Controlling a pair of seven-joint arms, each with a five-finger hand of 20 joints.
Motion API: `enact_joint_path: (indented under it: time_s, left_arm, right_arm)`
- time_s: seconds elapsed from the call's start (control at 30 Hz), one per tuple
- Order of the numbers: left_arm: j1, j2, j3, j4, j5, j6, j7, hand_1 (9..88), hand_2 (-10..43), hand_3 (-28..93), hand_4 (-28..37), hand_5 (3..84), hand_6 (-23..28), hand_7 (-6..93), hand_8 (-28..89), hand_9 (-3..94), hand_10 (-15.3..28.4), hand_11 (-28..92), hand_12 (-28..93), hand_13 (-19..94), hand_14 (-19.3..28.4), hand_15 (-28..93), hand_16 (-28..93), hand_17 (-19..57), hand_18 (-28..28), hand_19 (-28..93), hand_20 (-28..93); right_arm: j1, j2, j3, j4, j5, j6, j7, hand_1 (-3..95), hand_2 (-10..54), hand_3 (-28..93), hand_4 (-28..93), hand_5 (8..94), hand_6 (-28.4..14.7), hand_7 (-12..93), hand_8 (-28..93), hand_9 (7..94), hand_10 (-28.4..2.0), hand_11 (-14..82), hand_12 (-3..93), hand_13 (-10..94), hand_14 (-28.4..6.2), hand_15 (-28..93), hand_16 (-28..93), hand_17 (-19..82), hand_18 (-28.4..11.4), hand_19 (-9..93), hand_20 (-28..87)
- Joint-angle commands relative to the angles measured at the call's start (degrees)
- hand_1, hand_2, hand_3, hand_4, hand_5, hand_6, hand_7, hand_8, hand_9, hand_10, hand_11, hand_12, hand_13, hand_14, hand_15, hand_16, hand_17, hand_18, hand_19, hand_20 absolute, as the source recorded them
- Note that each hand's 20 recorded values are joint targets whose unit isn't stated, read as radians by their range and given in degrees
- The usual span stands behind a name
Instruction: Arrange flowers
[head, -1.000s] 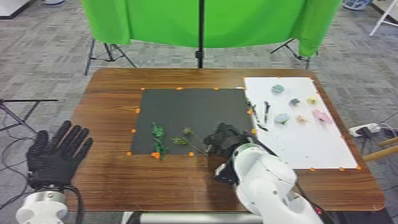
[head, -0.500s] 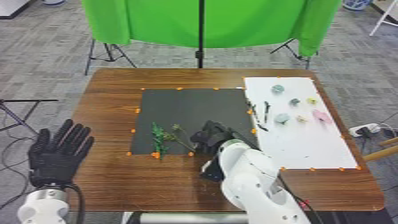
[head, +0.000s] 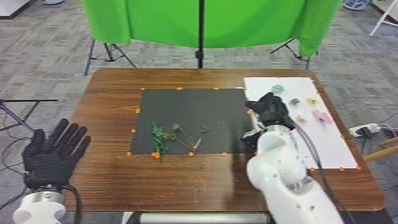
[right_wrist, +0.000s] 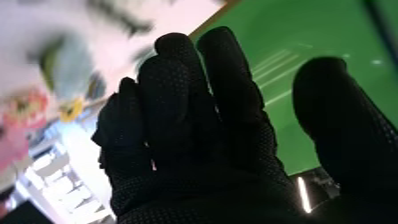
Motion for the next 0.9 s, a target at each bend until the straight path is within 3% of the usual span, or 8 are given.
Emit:
enact_joint_path:
  time_s: [0.03,0.2,0.37,0.63,0.7,0.8,0.87,0.9]
  left_arm:
    - [0.2,-0.21,-0.01,0.11,1.21,-0.9,-0.72,25.9,13.1,72,-28.3,44.9,8.1,12.6,-11,39.8,14.3,18,10,33,13.4,22,-2,-3.9,14.0,34,14]
    - [0.5,-0.46,-0.47,0.71,2.59,-3.63,-1.18,26.3,12.6,72,-28.3,44.5,8.1,12.3,-11,39.5,14.2,18,10,33,13.3,22,-2,-3.9,14.0,34,14]
    - [0.2,-0.5,-0.19,0.69,4.16,-3.96,-1.44,26.6,12.1,71,-28.3,43.5,7.7,12.2,-10,38.5,14.2,17,10,33,13.2,21,-2,-4.0,13.9,34,14]
    - [0.9,-0.54,-0.28,0.09,3.35,-3.3,-0.71,26.3,12.1,71,-28.3,43.3,7.7,11.9,-10,38.5,14.1,17,11,32,13.3,21,-2,-4.0,13.9,34,14]
    - [0.9,-0.46,0.0,-0.07,2.09,-2.89,-0.3,26.1,12.2,71,-28.3,43.3,7.7,11.8,-10,38.5,14.1,17,11,32,13.2,21,-2,-4.1,13.9,33,14]
    - [0.8,-0.39,0.37,0.15,-1.3,-4.38,0.4,25.9,12.3,72,-28.3,43.6,7.8,11.4,-10,38.7,14.1,17,11,32,13.3,21,-2,-4.0,14.0,33,14]
    - [0.8,-0.35,0.51,0.22,-0.68,-4.11,0.34,26.0,12.3,72,-28.3,43.7,7.8,11.1,-10,39.0,14.1,17,10,33,13.3,21,-2,-4.0,14.0,33,14]
    - [0.8,-0.34,0.61,0.18,-1.05,-3.89,0.53,26.0,12.4,72,-28.3,43.7,7.8,11.1,-10,39.0,14.1,17,10,33,13.3,21,-2,-4.0,14.1,33,14]
  right_arm:
    - [12.2,7.4,-3.5,12.9,-3.0,-1.0,0.7,36.3,-5.4,77,-22,72.3,-7.3,19,-10,67.1,-21.8,33.5,22.3,58,-19.9,78,28,34,-27.2,93,38]
    - [16.9,9.0,-7.1,18.3,-6.2,-5.7,-1.2,39.1,-9.5,74,-24,72.6,-6.6,21,-11,68.0,-20.9,39.6,24.7,60,-18.9,79,31,36,-27.0,93,41]
    - [18.1,9.9,-7.9,20.6,-5.7,-10.3,-1.1,39.2,-9.5,74,-26,72.9,-6.2,22,-10,68.1,-20.7,41.3,25.7,60,-18.7,79,32,35,-27.2,93,42]
    - [17.9,10.3,-9.8,20.6,-3.6,-19.3,-3.9,37.6,-9.5,73,-28,73.1,-5.8,21,-11,67.8,-20.4,40.9,26.0,60,-18.4,79,34,34,-26.9,92,42]
    - [18.1,10.5,-11.0,21.5,-4.9,-21.1,-4.8,36.8,-9.5,72,-28,72.8,-5.9,20,-11,67.1,-20.5,40.6,26.0,59,-18.5,79,34,33,-26.8,92,42]
    - [18.5,10.5,-12.4,22.7,-5.7,-22.1,-5.0,38.9,-9.5,73,-28,72.9,-5.8,19,-11,66.4,-20.3,40.9,26.3,58,-18.6,79,34,32,-26.5,91,42]
    - [18.5,10.2,-12.7,23.4,-6.3,-22.7,-5.1,42.4,-9.5,73,-28,74.2,-5.3,18,-7,66.1,-20.0,42.1,26.7,58,-18.4,78,34,32,-26.3,91,42]
    - [18.5,9.9,-12.8,23.8,-6.1,-22.9,-4.9,46.0,-9.5,72,-28,75.6,-5.3,17,-1,66.5,-19.6,42.6,27.9,58,-18.4,78,34,32,-26.3,91,43]
